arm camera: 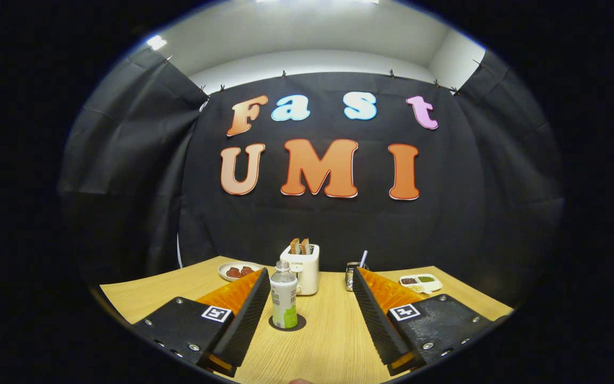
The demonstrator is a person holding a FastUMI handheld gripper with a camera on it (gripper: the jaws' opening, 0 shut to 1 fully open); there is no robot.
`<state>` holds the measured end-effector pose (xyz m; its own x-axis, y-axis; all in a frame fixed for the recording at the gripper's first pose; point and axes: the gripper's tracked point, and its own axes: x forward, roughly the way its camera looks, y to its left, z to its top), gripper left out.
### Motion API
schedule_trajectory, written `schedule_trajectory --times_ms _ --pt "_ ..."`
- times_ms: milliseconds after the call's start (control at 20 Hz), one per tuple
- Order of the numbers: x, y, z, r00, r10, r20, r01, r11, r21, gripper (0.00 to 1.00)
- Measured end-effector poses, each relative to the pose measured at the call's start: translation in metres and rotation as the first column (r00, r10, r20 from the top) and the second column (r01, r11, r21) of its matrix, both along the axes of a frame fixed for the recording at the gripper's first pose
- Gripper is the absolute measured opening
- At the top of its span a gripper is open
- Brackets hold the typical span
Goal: Take the bottle from table, then pour the juice into the cup, finally place the bottle on the coaster
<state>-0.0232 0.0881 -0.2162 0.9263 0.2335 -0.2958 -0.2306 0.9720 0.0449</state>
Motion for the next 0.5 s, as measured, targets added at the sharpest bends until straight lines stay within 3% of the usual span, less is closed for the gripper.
schedule_trajectory --times_ms 250,500 --pt "-0.031 -0.035 0.039 0.997 -0.046 0.069 0.05 0.997 -0.055 0.92" --pt "-0.043 -0.044 0.071 0.993 -0.069 0.096 0.067 0.997 0.023 0.92"
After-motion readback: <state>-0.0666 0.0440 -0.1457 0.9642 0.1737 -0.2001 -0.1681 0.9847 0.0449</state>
